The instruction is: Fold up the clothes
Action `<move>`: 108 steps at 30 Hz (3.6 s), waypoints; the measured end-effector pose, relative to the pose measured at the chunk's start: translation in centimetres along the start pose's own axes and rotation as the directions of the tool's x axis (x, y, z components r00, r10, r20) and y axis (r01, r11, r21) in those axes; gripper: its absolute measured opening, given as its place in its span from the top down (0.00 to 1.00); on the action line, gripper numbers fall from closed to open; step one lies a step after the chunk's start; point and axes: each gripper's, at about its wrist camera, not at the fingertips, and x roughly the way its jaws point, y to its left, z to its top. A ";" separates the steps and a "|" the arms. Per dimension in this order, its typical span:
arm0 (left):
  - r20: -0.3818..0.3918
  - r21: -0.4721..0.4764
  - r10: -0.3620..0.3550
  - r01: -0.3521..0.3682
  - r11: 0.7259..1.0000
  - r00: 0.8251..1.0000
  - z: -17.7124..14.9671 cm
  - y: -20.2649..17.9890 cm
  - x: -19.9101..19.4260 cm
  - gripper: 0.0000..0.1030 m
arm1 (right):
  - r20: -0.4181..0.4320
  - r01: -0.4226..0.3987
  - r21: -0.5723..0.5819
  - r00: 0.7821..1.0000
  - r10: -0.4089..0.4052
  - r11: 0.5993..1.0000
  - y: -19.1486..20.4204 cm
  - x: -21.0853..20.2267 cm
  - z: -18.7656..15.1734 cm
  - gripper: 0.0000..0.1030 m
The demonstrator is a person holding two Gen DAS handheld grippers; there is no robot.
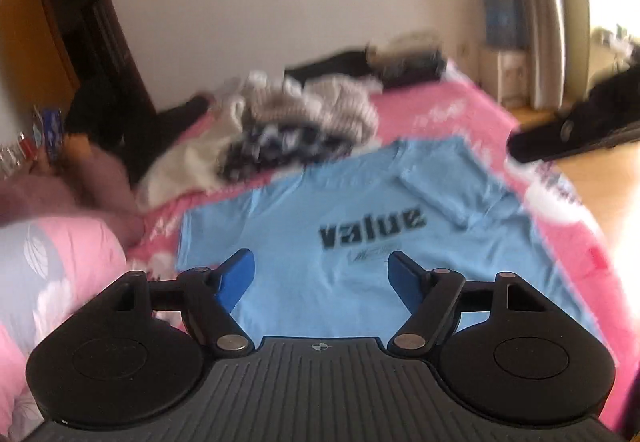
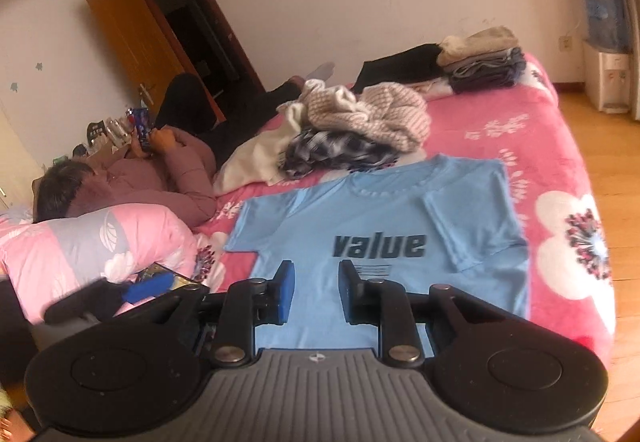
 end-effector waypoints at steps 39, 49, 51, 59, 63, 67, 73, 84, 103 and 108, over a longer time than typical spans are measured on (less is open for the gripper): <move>-0.106 -0.382 0.261 -0.281 0.880 0.960 -4.9 21.2 30.9 0.49 | -0.513 -0.214 -0.318 0.858 0.021 0.924 19.5 56.3 8.6 0.61; -0.075 -0.424 0.227 -0.237 0.874 0.971 -5.4 21.8 31.0 0.58 | -0.526 -0.168 -0.399 0.847 -0.075 0.901 21.6 60.8 7.6 0.55; -0.067 -0.422 0.227 -0.233 0.876 0.972 -5.4 21.7 31.0 0.67 | -0.527 -0.147 -0.410 0.844 -0.102 0.900 22.0 61.5 7.4 0.55; -0.026 -0.394 0.253 -0.242 0.887 0.967 -5.3 21.1 30.9 0.93 | -0.494 -0.107 -0.443 0.857 -0.143 0.890 22.2 62.6 6.4 0.60; -0.001 -0.396 0.259 -0.239 0.887 0.966 -5.2 21.1 30.4 0.96 | -0.457 -0.087 -0.461 0.877 -0.152 0.883 21.9 62.0 6.3 0.87; 0.053 -0.388 0.261 -0.221 0.895 0.964 -4.9 21.2 29.3 0.97 | -0.446 -0.100 -0.384 0.891 -0.090 0.918 20.6 60.8 7.4 0.97; 0.140 -0.335 0.243 -0.185 0.924 0.960 -4.1 19.8 27.6 0.97 | -0.403 -0.158 -0.306 0.915 0.023 0.939 18.6 56.9 9.8 0.97; 0.310 -0.177 0.097 -0.043 0.983 0.946 -3.6 15.6 24.7 0.97 | -0.255 -0.164 -0.220 0.961 0.105 0.962 13.6 47.2 12.2 0.97; 0.259 0.061 -0.155 0.144 0.988 0.953 -5.8 10.6 24.7 0.97 | -0.147 0.038 0.153 0.989 -0.015 0.987 -2.5 42.6 6.1 0.97; 0.218 0.075 -0.203 0.191 0.979 0.954 -6.3 10.3 24.6 0.94 | -0.168 0.042 0.230 0.986 -0.003 0.972 -5.6 43.5 4.5 0.97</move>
